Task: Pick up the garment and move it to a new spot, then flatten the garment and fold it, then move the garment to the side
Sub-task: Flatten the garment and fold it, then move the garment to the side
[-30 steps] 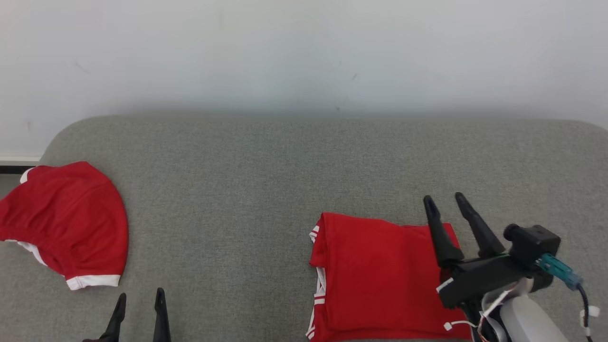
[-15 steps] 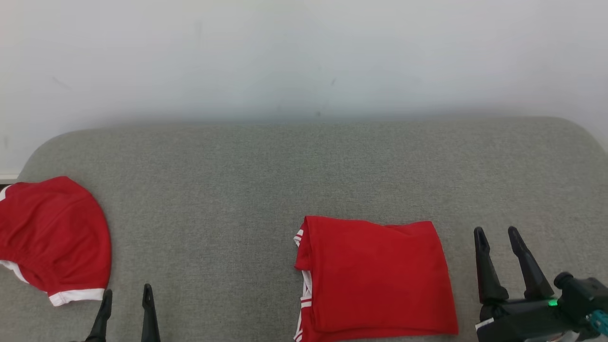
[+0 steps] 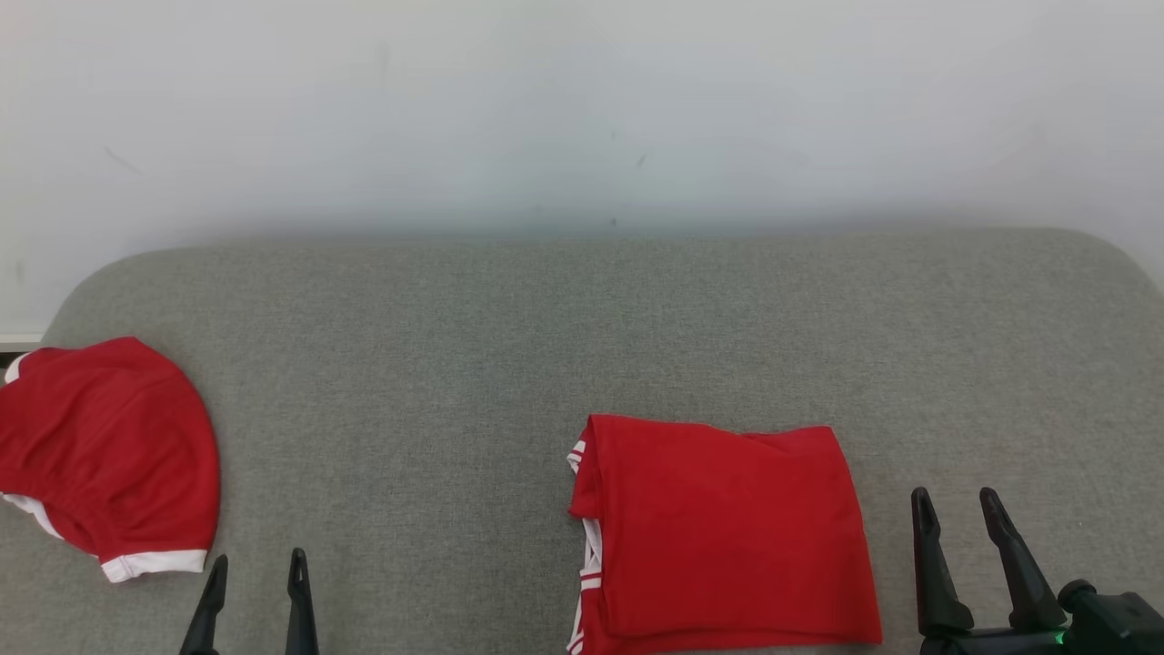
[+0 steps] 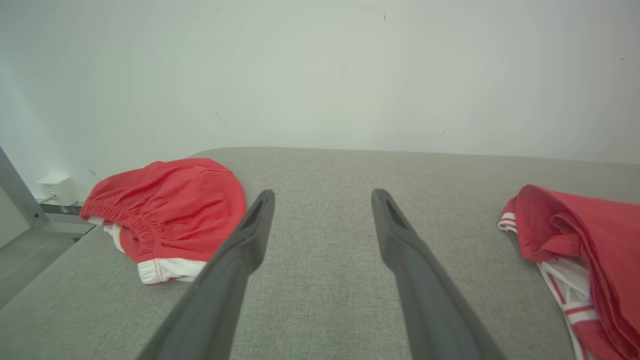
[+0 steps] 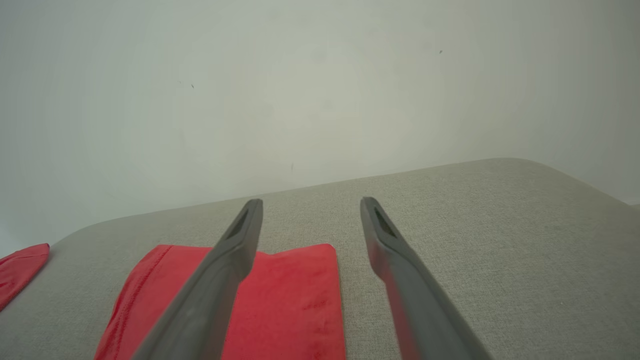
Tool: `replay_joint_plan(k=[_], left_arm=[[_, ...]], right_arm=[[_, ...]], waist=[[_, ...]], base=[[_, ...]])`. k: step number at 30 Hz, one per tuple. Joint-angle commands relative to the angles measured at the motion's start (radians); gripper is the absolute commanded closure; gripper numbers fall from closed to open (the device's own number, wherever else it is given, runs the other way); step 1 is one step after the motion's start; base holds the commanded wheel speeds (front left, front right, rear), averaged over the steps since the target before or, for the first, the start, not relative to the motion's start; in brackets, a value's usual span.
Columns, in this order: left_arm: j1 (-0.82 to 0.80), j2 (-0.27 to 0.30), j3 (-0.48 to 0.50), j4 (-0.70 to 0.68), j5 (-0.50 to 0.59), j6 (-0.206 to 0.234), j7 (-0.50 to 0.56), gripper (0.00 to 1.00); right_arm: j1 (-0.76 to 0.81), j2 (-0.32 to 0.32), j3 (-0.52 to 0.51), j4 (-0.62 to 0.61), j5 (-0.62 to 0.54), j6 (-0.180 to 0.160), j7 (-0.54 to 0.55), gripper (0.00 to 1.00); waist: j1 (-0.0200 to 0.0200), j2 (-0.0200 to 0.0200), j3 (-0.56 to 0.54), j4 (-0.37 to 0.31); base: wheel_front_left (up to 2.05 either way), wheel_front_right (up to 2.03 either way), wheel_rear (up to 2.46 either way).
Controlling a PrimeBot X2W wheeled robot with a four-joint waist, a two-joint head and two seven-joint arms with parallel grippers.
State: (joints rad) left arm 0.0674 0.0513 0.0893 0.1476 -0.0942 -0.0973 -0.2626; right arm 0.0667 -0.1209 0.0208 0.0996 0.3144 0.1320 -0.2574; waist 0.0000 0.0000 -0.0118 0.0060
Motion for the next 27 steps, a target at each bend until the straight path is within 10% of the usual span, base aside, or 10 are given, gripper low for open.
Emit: replay_joint_plan(k=[1, 27], left_arm=[[0.015, -0.001, -0.005, -0.005, 0.012, -0.001, -0.003, 0.0], [0.017, 0.012, -0.029, 0.01, 0.042, -0.002, -0.003, 0.0]], right_arm=[[0.011, 0.006, -0.004, -0.001, -0.01, -0.002, -0.008, 0.0], [0.022, 0.021, 0.001, 0.045, -0.071, -0.002, -0.008, 0.0]], waist=[[0.0, 0.0, -0.001, 0.005], [0.0, 0.0, -0.005, 0.024]], base=[[0.0, 0.0, 0.0], [0.0, 0.0, 0.0]])
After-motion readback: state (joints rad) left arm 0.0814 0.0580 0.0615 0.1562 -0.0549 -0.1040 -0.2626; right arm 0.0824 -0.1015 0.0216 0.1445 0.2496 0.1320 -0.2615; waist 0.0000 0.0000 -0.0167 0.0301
